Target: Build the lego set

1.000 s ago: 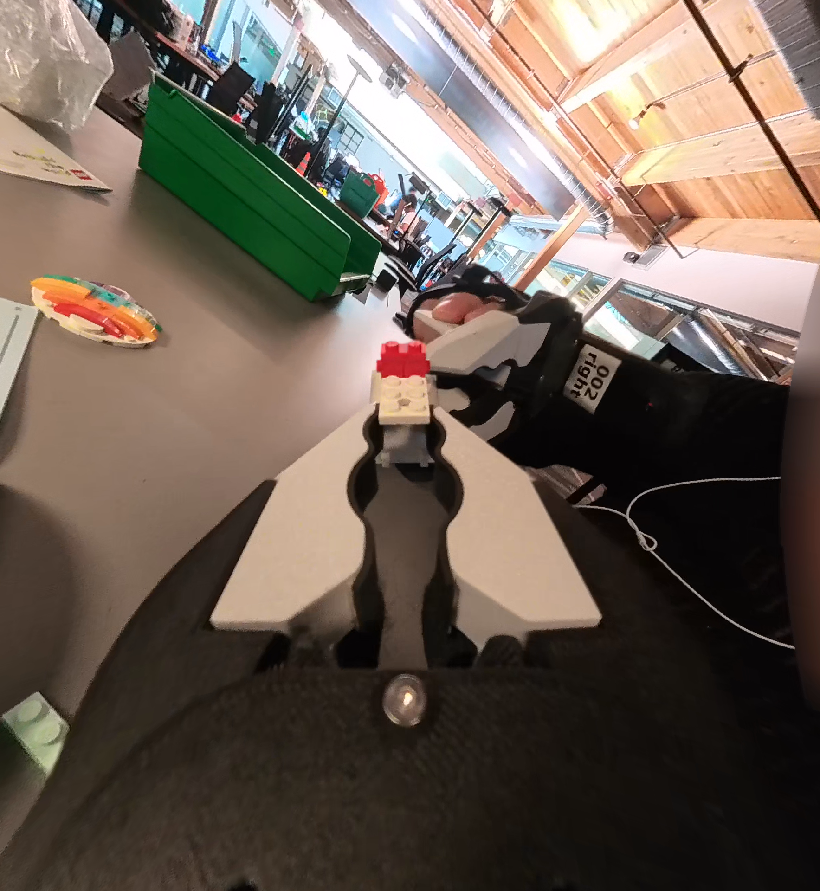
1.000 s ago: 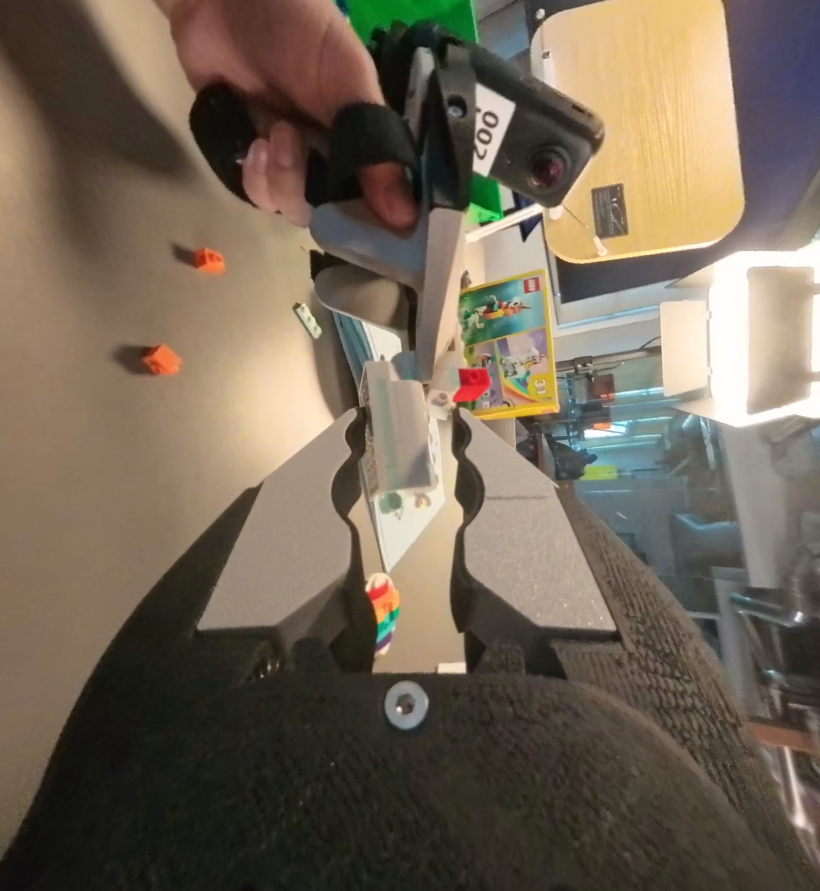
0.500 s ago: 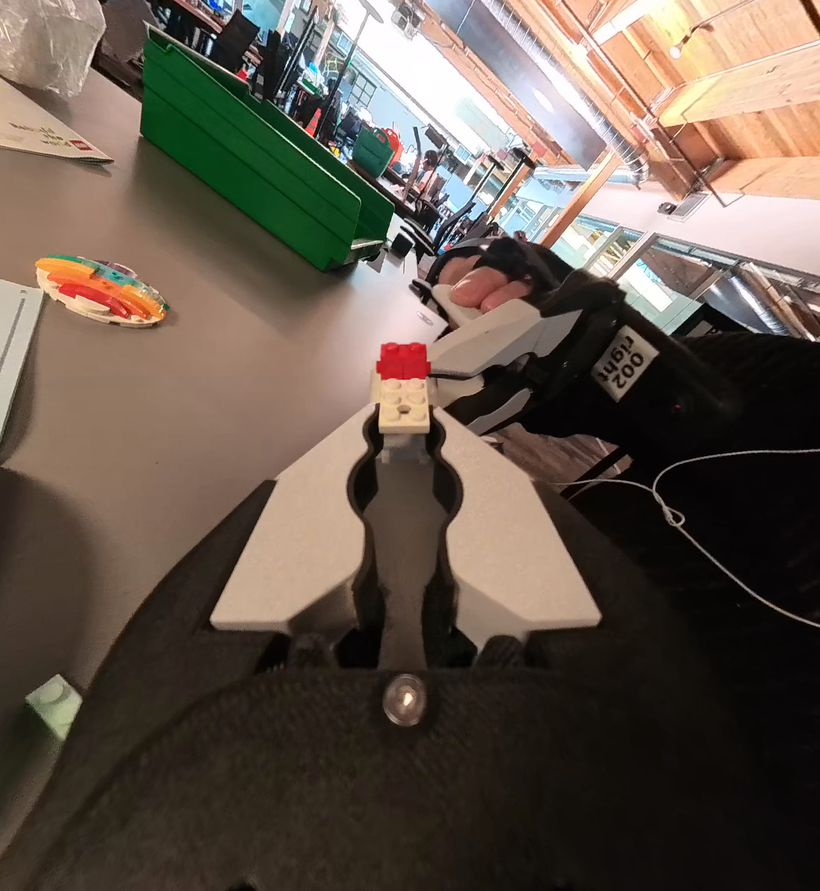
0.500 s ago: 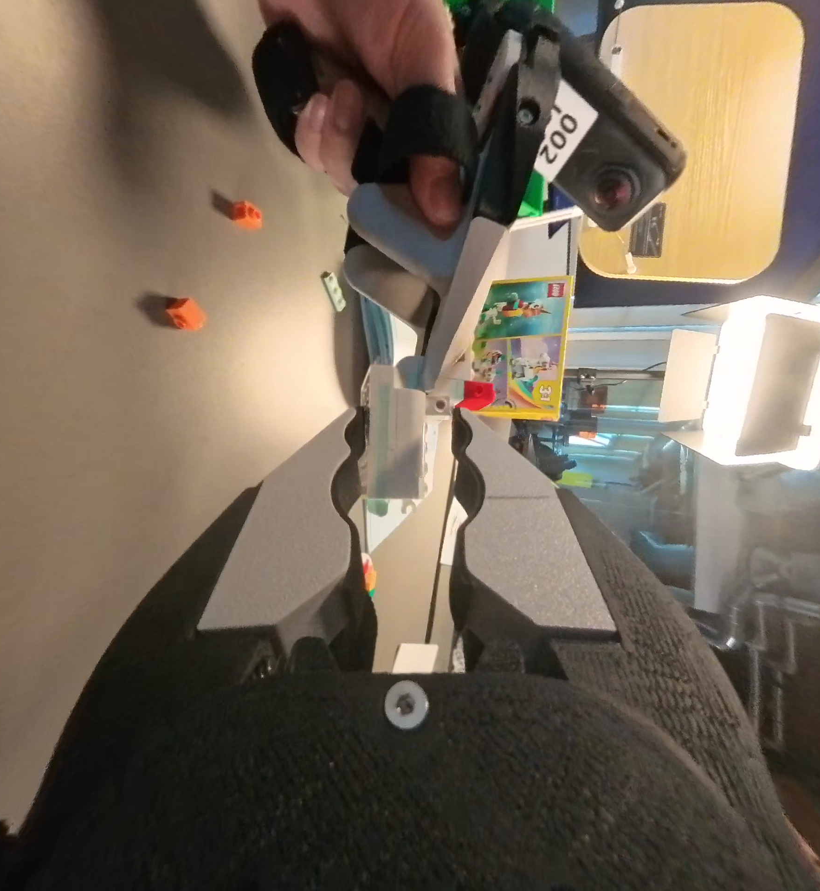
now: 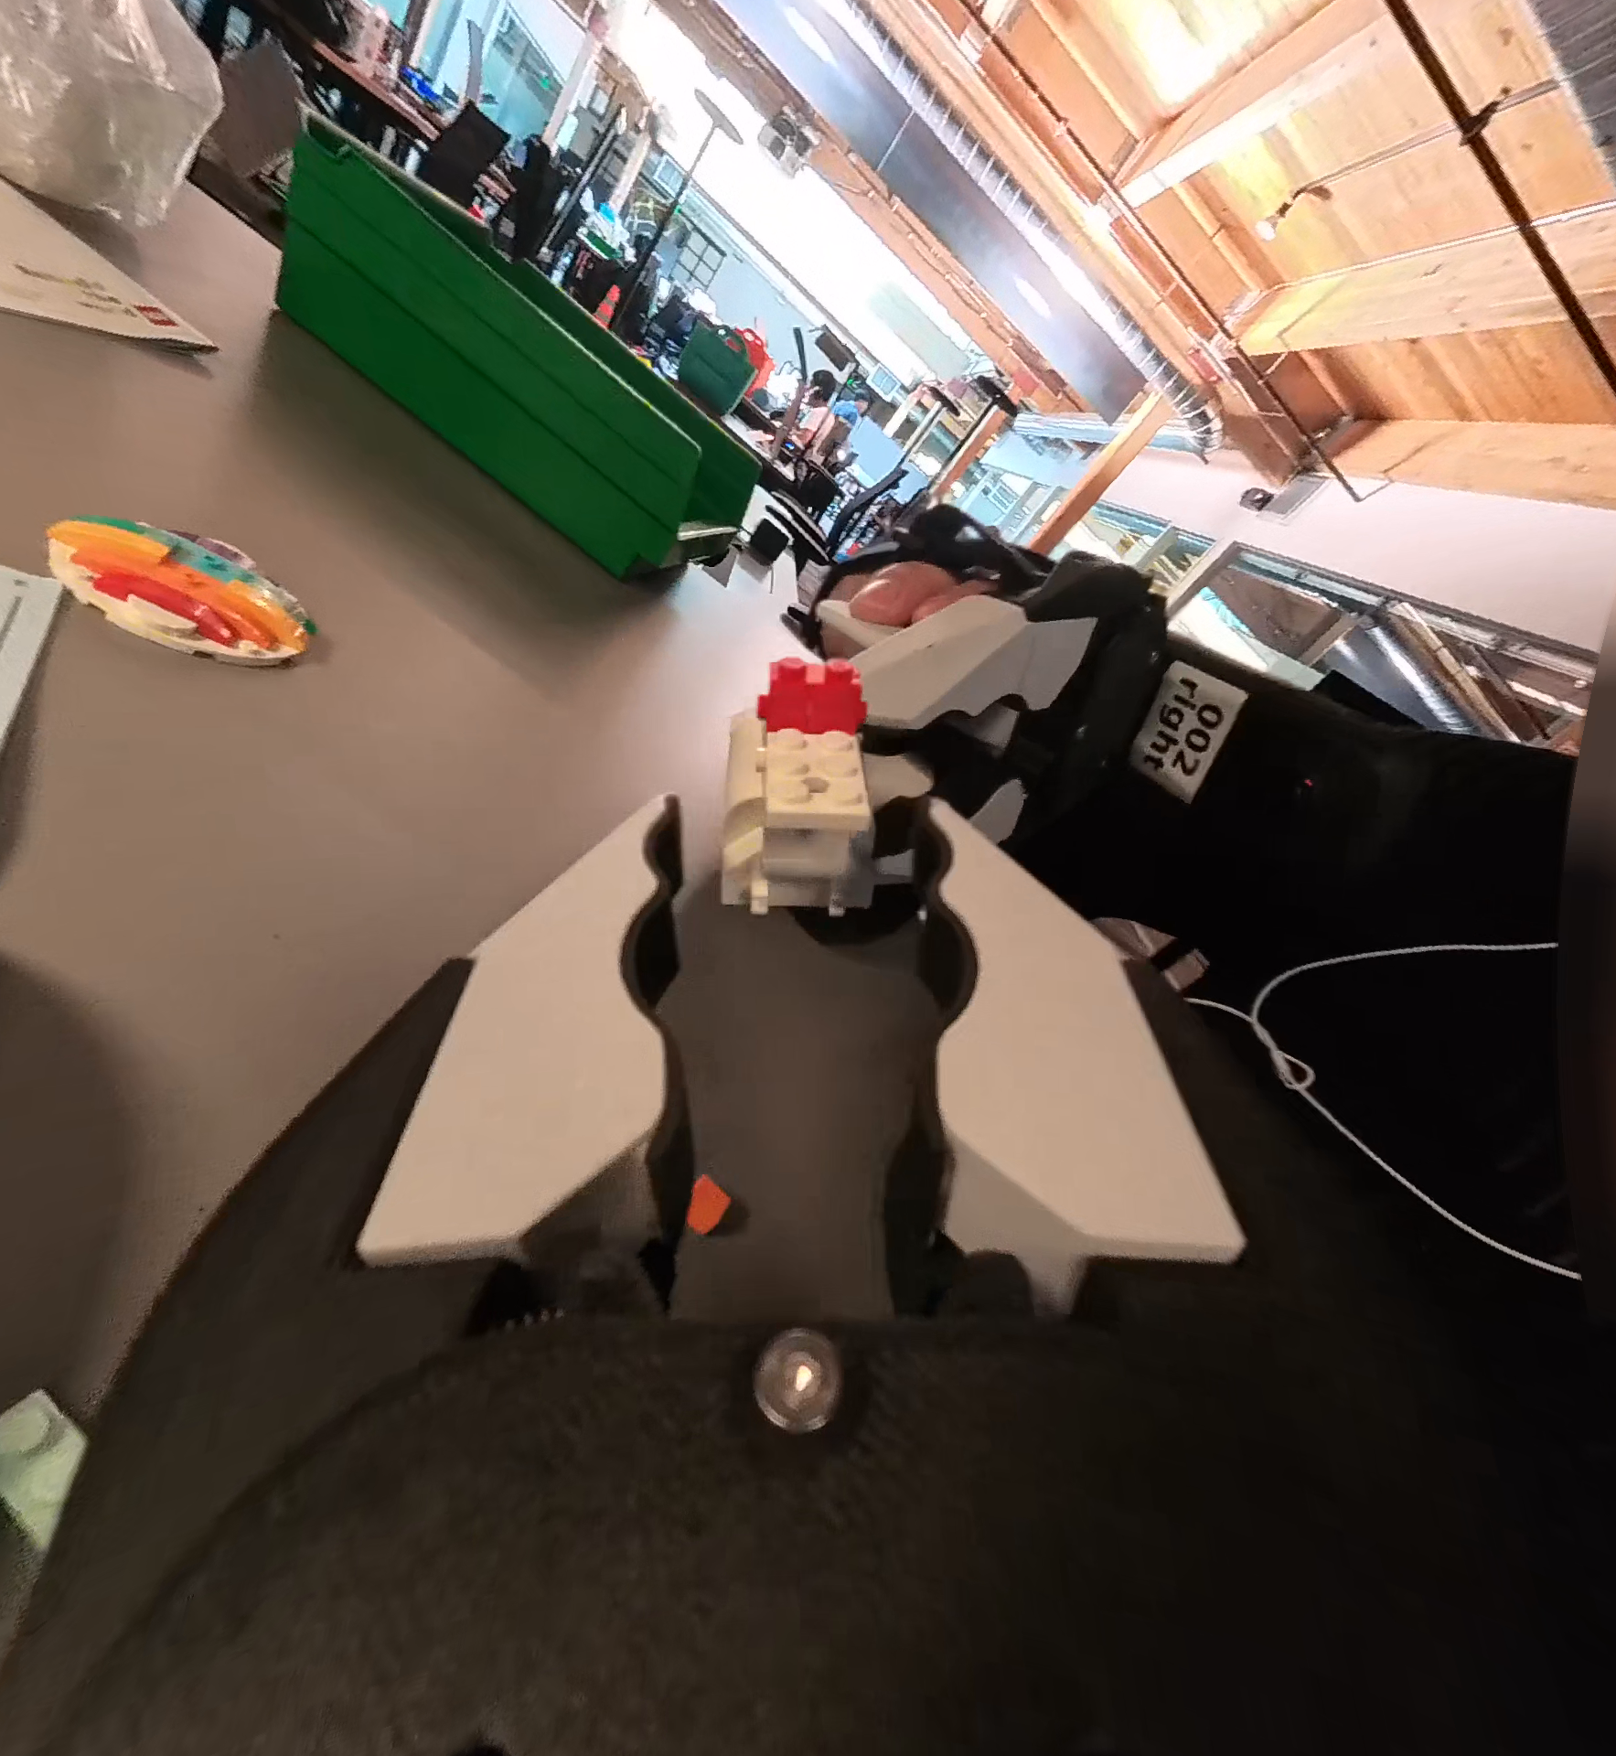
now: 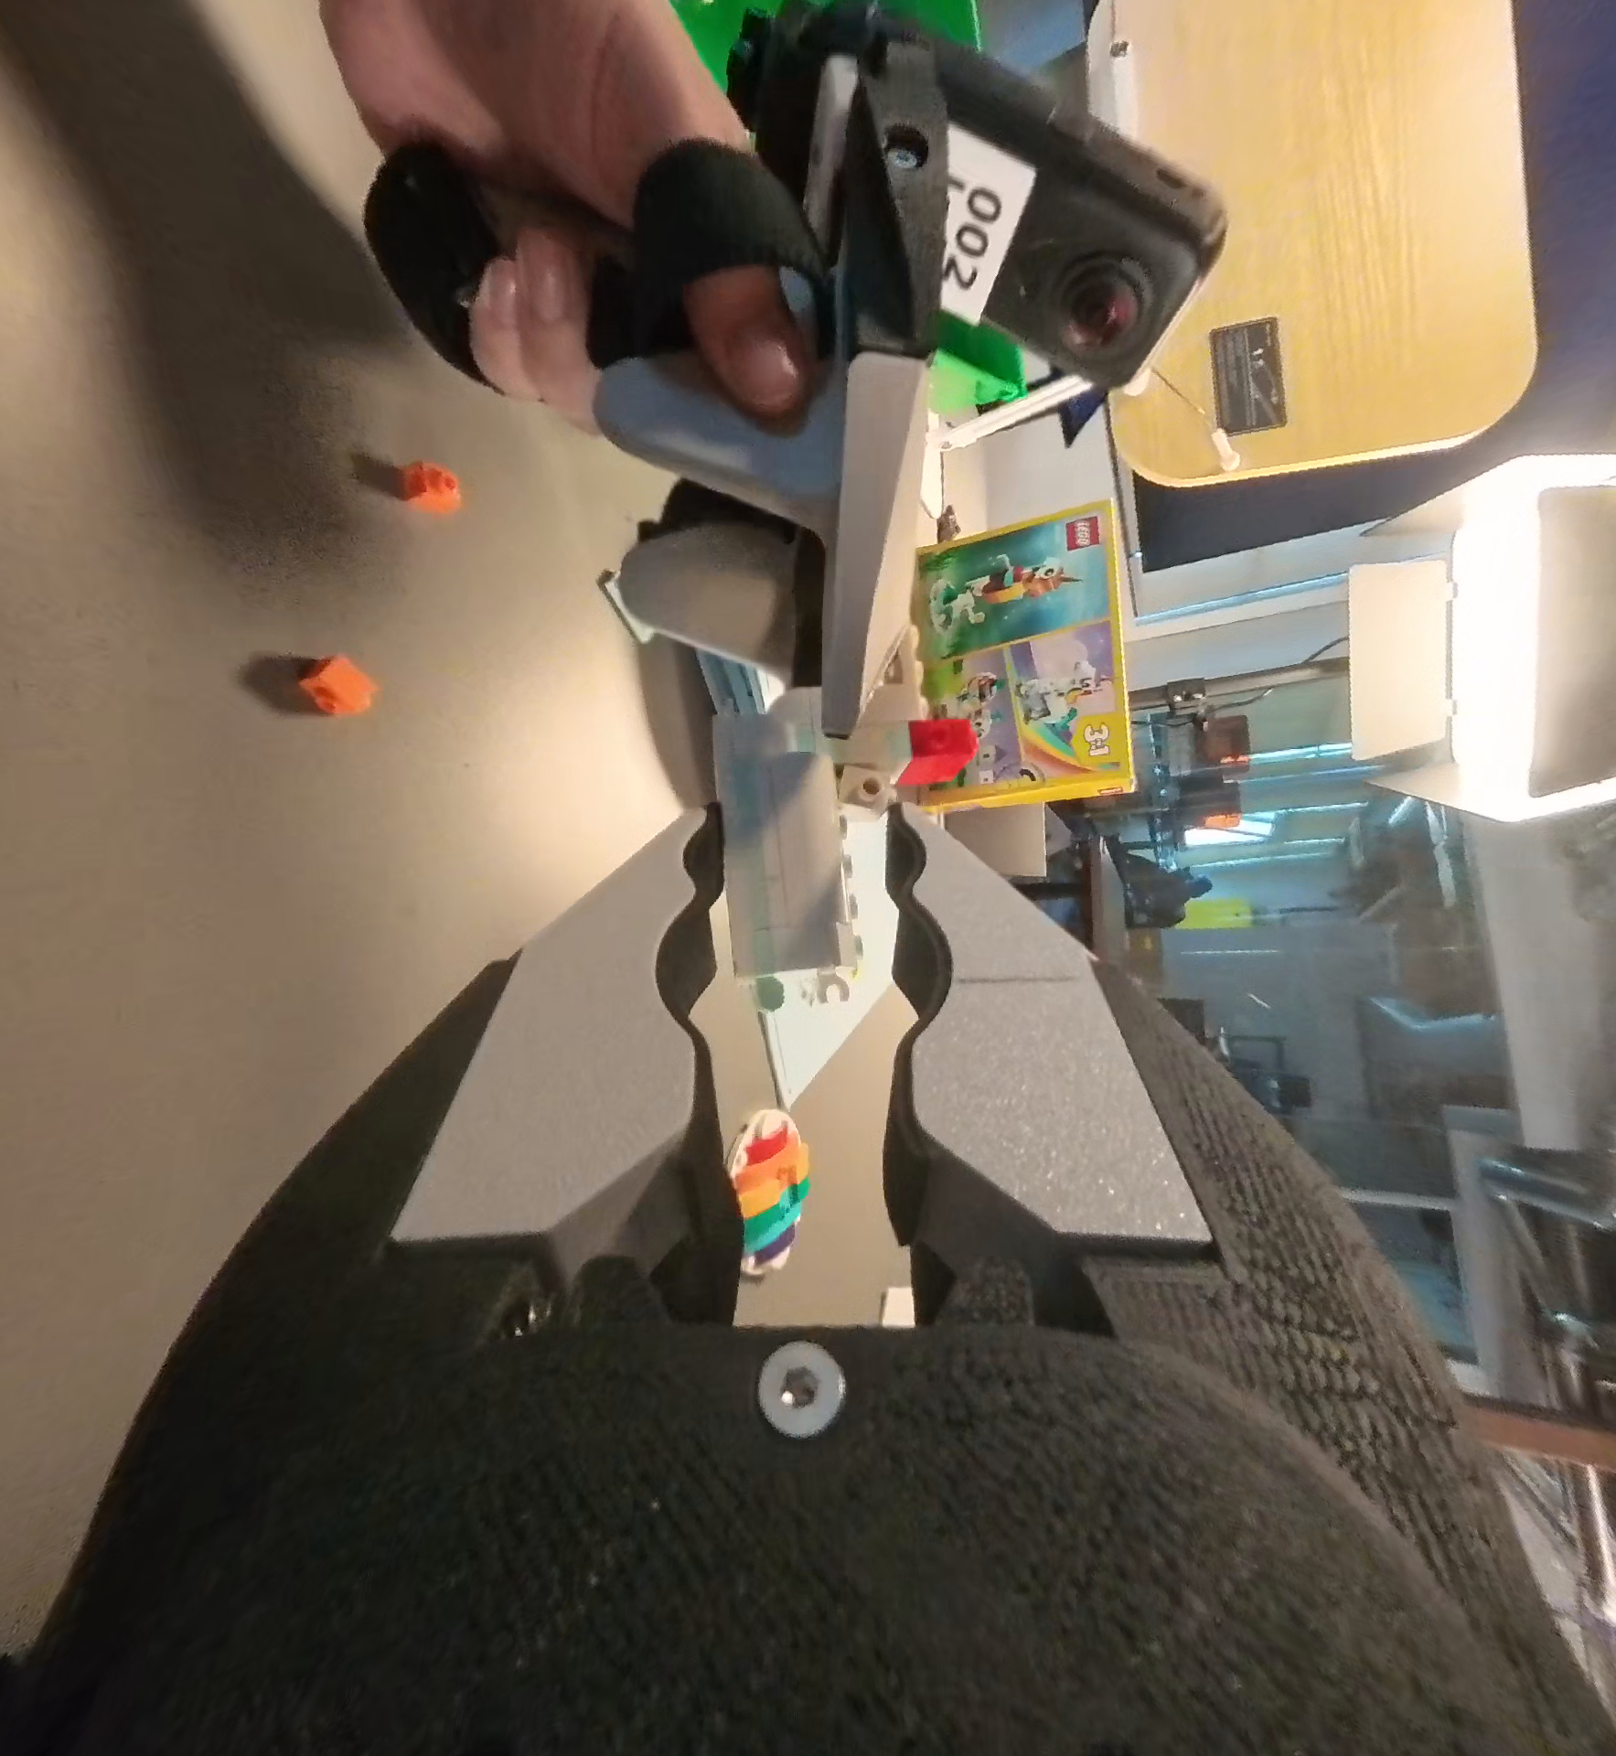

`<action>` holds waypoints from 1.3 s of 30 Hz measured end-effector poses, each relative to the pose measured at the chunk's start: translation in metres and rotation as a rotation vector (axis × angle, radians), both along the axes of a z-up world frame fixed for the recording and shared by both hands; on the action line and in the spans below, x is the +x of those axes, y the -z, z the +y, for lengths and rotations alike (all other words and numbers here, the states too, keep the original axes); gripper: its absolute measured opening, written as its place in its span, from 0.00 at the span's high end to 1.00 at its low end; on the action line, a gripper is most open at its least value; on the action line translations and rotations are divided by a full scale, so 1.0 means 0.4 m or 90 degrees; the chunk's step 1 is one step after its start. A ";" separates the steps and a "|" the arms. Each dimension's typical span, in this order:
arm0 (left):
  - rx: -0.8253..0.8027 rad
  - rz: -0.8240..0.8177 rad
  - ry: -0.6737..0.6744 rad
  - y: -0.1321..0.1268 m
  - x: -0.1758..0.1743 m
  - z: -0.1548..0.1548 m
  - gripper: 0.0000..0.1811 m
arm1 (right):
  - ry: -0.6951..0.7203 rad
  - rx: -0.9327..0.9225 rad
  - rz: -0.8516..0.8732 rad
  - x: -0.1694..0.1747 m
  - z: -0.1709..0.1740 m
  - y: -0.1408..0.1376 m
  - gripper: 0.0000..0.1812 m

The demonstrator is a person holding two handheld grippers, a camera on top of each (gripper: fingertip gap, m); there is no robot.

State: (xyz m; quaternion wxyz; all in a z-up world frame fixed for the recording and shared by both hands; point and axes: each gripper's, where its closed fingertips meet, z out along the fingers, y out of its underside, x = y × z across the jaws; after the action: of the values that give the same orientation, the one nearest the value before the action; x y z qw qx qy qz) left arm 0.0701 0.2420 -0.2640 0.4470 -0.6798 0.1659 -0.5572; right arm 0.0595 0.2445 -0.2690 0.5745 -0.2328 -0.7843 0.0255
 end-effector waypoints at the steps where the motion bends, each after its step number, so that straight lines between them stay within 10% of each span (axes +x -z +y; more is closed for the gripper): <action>1: -0.008 -0.008 0.014 0.001 0.006 -0.004 0.72 | -0.002 0.003 0.003 -0.001 -0.002 0.000 0.82; 29: -0.077 0.169 0.049 0.099 0.060 -0.024 0.81 | -0.054 0.204 -0.120 0.001 -0.024 0.061 0.82; 39: -0.065 0.191 0.029 0.112 0.039 -0.018 0.80 | -0.040 0.036 -0.087 0.005 -0.028 0.076 0.69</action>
State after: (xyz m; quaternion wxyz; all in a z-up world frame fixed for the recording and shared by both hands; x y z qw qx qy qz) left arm 0.0857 0.2348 -0.3088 0.3690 -0.7733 0.2178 -0.4673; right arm 0.0616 0.2334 -0.2995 0.5249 -0.1932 -0.8289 0.0056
